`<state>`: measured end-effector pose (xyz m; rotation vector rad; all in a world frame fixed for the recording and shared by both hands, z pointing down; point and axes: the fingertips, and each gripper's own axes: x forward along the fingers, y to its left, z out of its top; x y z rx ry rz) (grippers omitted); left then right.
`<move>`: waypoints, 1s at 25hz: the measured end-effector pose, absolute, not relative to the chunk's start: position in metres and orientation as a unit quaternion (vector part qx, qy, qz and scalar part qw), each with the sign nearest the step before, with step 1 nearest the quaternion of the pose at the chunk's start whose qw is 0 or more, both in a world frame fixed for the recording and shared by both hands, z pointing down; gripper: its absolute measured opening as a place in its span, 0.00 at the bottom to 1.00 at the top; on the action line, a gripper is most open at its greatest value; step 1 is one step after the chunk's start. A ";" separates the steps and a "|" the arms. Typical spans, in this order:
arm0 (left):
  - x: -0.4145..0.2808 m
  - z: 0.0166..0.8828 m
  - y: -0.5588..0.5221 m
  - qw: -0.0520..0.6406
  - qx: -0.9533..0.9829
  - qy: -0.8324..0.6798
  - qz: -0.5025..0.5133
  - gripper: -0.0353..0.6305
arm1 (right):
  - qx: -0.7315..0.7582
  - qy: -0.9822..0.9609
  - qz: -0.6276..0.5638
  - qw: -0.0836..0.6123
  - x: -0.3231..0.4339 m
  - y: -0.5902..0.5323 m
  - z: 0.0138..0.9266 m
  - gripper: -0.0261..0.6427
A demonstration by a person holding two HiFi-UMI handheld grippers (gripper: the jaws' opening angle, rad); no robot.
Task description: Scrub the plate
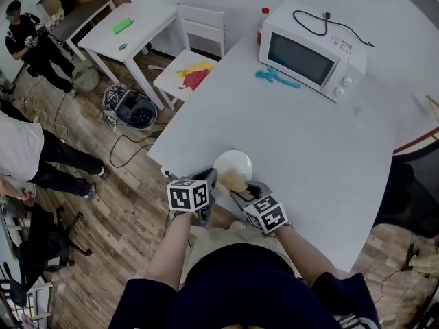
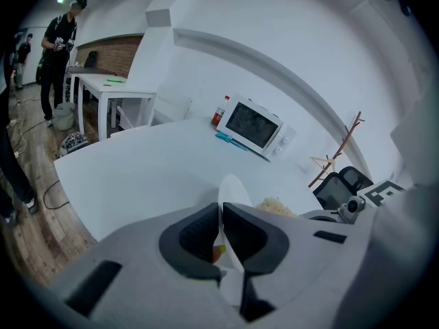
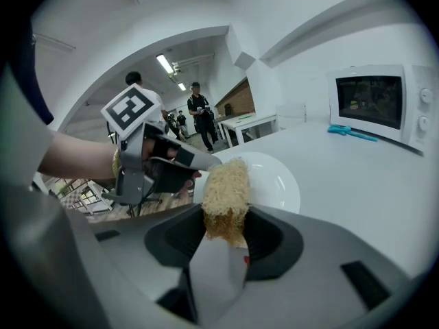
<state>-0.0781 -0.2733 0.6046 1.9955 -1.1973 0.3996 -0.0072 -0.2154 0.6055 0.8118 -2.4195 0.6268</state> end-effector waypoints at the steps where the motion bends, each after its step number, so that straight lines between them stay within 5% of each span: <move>1: -0.078 0.605 -0.273 0.380 0.781 -0.470 0.157 0.10 | 0.295 -0.890 0.231 0.258 -0.005 -0.211 0.608 0.29; 25: -0.073 0.603 -0.259 0.361 0.780 -0.486 0.158 0.10 | 0.372 -0.853 0.216 0.296 0.046 -0.276 0.619 0.29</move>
